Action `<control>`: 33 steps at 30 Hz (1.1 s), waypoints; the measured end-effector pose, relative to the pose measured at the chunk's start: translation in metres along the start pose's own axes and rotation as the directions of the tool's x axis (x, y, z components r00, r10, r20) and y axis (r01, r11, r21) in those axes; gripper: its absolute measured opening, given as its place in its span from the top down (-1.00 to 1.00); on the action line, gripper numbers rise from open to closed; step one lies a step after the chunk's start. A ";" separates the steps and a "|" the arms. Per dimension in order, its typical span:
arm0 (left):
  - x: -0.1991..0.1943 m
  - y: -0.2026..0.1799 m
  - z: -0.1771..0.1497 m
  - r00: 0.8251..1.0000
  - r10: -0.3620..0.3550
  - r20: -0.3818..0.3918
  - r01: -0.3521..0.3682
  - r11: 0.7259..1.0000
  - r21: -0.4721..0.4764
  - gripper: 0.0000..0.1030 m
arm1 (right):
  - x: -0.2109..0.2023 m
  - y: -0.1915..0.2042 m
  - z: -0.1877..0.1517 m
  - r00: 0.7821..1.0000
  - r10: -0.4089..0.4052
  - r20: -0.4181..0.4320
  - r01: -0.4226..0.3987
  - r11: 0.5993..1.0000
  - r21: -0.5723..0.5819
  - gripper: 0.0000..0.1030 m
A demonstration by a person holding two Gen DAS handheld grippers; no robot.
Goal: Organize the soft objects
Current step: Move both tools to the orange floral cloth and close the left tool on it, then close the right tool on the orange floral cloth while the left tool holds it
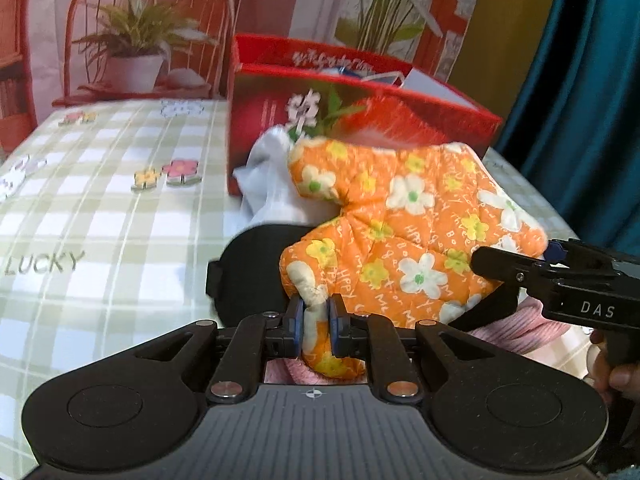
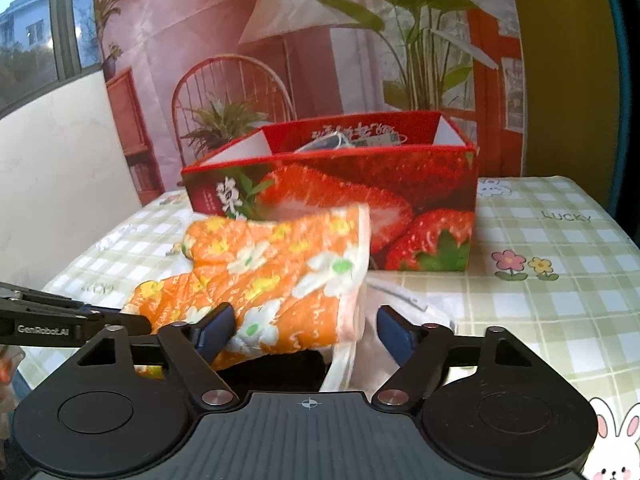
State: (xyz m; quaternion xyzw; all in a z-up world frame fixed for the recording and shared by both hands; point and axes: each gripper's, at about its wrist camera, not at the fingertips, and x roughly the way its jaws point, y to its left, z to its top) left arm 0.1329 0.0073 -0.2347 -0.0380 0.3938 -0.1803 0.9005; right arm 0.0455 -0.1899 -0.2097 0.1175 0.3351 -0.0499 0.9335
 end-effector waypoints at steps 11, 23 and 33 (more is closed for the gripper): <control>0.014 0.016 -0.010 1.000 -0.028 -0.008 0.027 0.996 -0.083 0.58 | 0.006 -0.003 -0.012 1.000 0.003 -0.027 -0.002 1.000 0.001 -0.22; 0.015 0.017 -0.013 0.999 -0.032 0.004 0.032 0.996 -0.080 0.58 | -0.002 -0.009 0.005 1.000 -0.002 0.030 0.002 1.000 0.026 -0.10; 0.015 0.022 -0.017 0.998 -0.054 0.013 0.055 0.992 -0.109 0.58 | 0.014 -0.001 0.022 0.999 0.032 0.003 -0.032 0.999 -0.023 0.10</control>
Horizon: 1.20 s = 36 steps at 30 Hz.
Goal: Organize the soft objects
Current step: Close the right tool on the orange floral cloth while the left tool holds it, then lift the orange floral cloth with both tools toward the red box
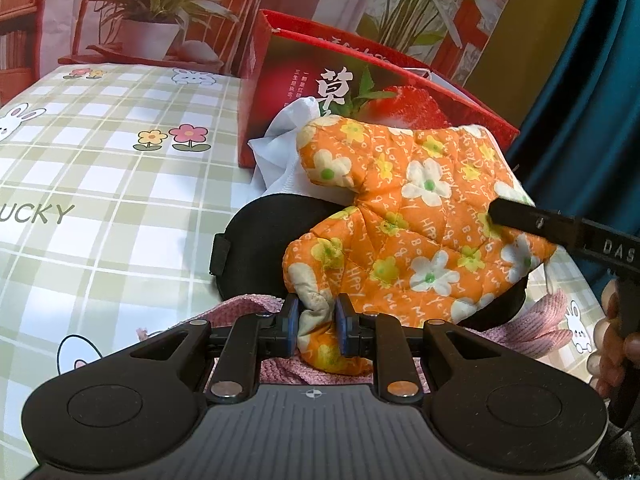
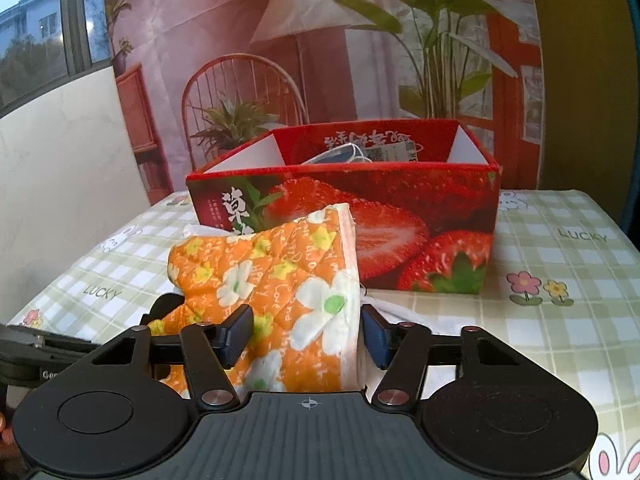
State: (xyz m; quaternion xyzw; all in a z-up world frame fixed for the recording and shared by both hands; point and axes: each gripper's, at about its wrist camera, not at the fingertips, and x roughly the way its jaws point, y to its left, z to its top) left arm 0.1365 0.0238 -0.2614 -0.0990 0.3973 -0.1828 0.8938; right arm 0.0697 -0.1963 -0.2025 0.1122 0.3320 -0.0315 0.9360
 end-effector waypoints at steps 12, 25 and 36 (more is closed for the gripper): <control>0.002 0.002 0.000 1.000 -0.002 0.002 0.002 1.000 -0.002 0.58 | -0.020 0.002 -0.005 0.999 -0.013 0.033 0.015 0.998 -0.059 0.86; 0.002 0.003 -0.001 1.000 -0.007 0.012 0.007 1.000 0.004 0.58 | -0.017 -0.001 -0.026 1.000 -0.023 -0.009 0.023 0.999 -0.043 0.86; -0.032 -0.011 0.016 0.988 0.007 0.156 -0.017 0.998 0.066 0.76 | -0.030 0.000 -0.012 0.999 -0.006 0.054 0.010 0.998 -0.064 0.87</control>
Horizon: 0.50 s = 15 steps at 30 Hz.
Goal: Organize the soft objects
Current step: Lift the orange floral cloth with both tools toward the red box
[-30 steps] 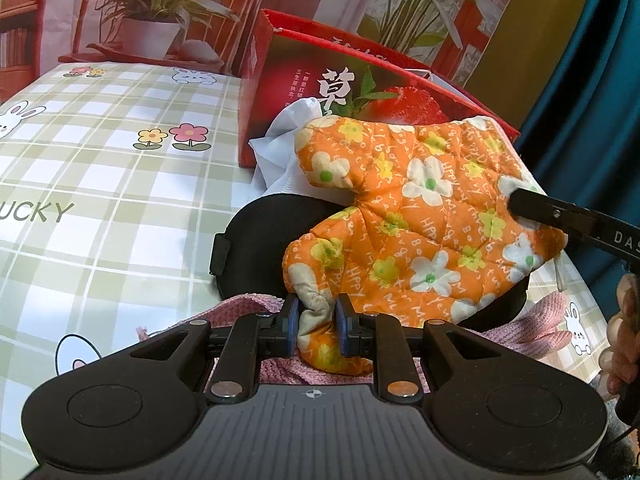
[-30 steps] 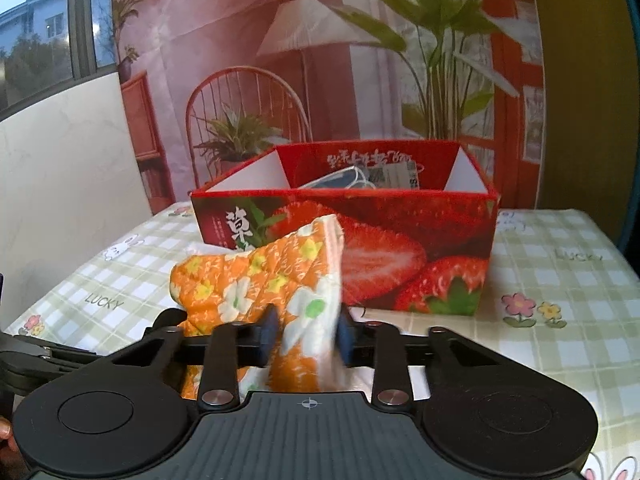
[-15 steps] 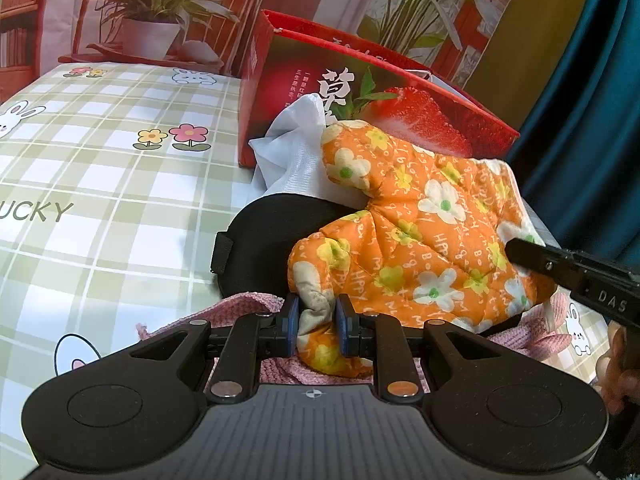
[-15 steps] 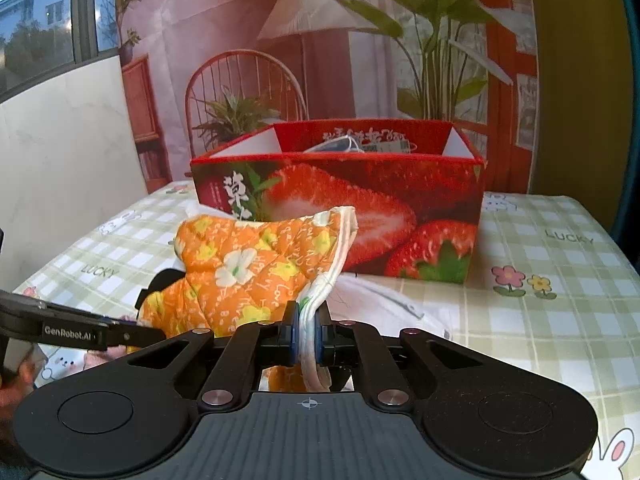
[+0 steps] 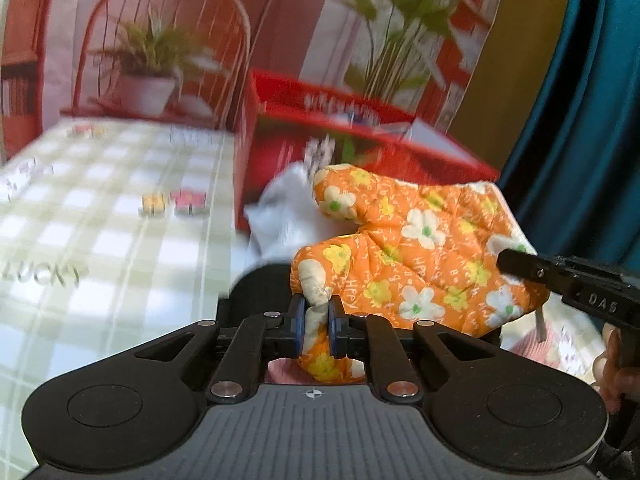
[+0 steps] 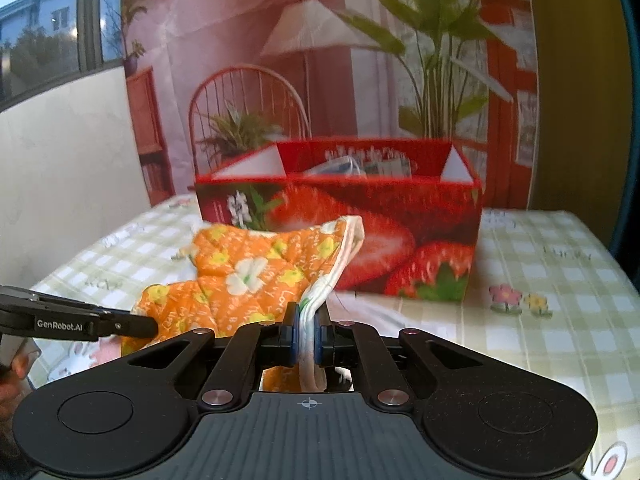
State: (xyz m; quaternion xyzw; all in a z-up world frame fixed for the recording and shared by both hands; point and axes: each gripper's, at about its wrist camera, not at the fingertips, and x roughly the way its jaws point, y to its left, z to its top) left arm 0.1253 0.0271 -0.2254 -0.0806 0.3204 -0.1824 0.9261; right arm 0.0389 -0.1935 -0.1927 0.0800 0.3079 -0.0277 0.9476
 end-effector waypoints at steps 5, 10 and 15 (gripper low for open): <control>-0.013 -0.009 0.024 0.997 0.000 0.077 -0.004 0.999 0.052 0.76 | -0.008 0.000 0.022 0.998 0.009 0.066 -0.007 0.999 -0.033 0.87; -0.008 -0.018 0.060 0.993 0.005 0.116 -0.017 0.995 0.103 0.76 | -0.005 -0.006 0.052 0.994 0.013 0.108 -0.008 0.999 -0.049 0.87; 0.006 -0.028 0.099 0.988 0.019 0.152 -0.043 0.987 0.156 0.76 | 0.006 -0.014 0.087 0.989 0.010 0.149 0.001 0.997 -0.072 0.87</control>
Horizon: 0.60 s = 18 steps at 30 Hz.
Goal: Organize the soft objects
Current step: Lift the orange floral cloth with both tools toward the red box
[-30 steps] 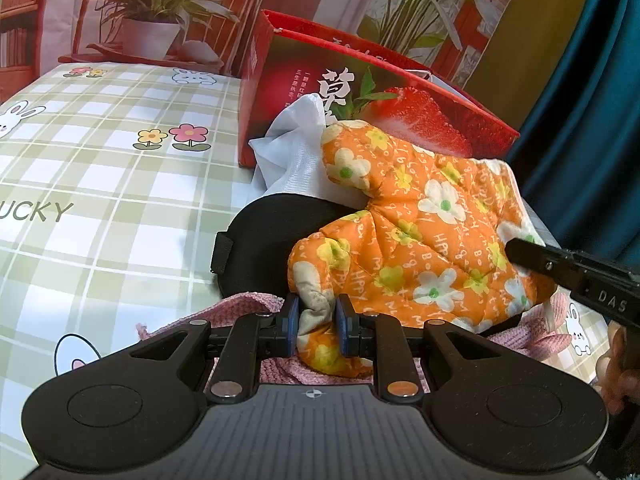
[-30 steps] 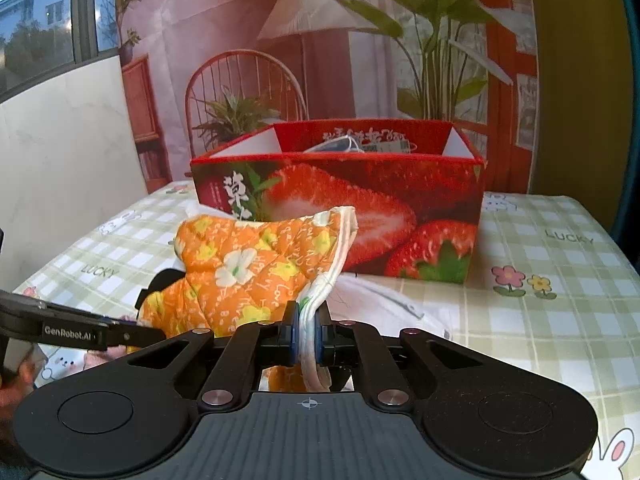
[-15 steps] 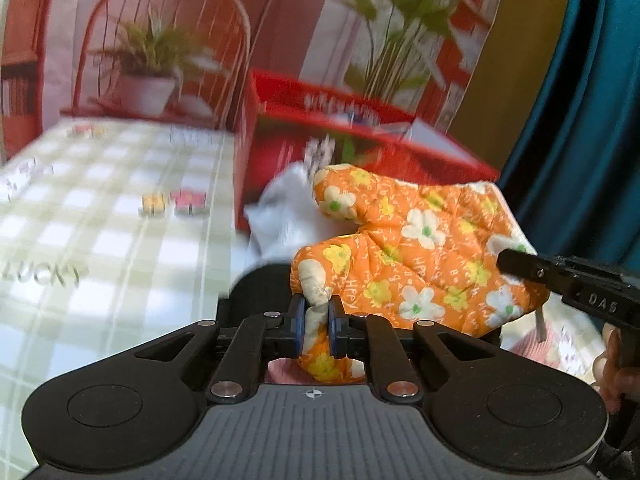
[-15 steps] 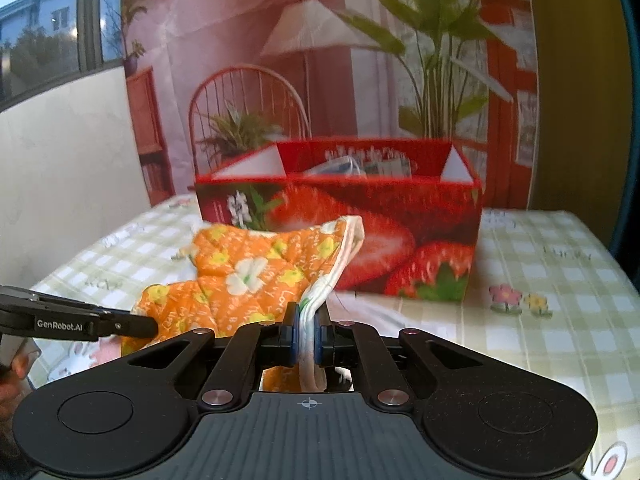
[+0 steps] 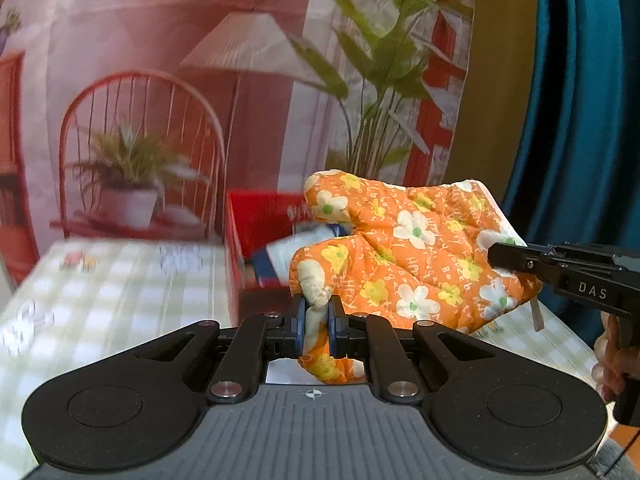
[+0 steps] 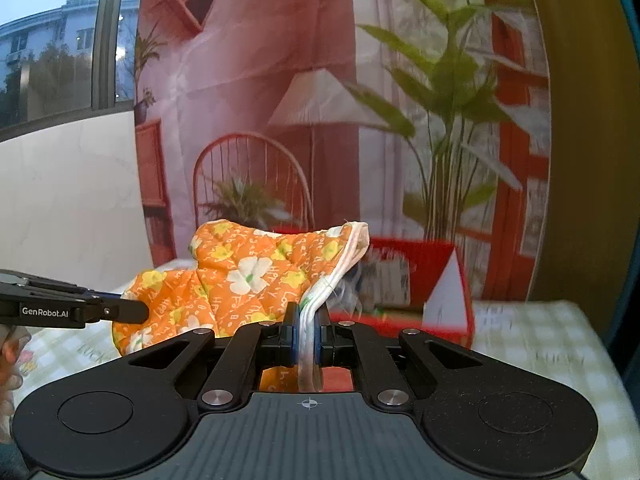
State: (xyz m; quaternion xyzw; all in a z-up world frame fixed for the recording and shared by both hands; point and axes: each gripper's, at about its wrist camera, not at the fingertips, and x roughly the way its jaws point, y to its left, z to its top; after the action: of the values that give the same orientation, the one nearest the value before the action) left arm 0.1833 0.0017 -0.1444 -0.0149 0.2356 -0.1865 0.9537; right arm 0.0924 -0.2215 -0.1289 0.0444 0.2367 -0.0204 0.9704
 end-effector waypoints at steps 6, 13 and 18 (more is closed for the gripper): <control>0.038 0.002 0.041 0.999 0.039 0.022 -0.039 0.999 0.017 0.76 | 0.038 -0.015 0.039 0.999 -0.035 0.037 0.036 0.998 -0.051 0.87; 0.090 0.007 0.058 0.996 0.067 -0.050 -0.065 0.997 0.031 0.76 | 0.098 -0.036 0.060 0.995 -0.094 -0.018 0.093 0.995 -0.030 0.87; 0.124 0.007 0.052 0.987 0.062 -0.150 -0.054 0.997 0.056 0.76 | 0.131 -0.053 0.049 0.985 -0.120 -0.124 0.121 0.993 0.001 0.87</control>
State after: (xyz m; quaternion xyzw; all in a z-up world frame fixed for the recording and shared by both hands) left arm 0.3109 -0.0393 -0.1537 0.0309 0.3027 -0.1652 0.9382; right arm 0.2282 -0.2814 -0.1499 0.0354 0.2986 -0.0774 0.9506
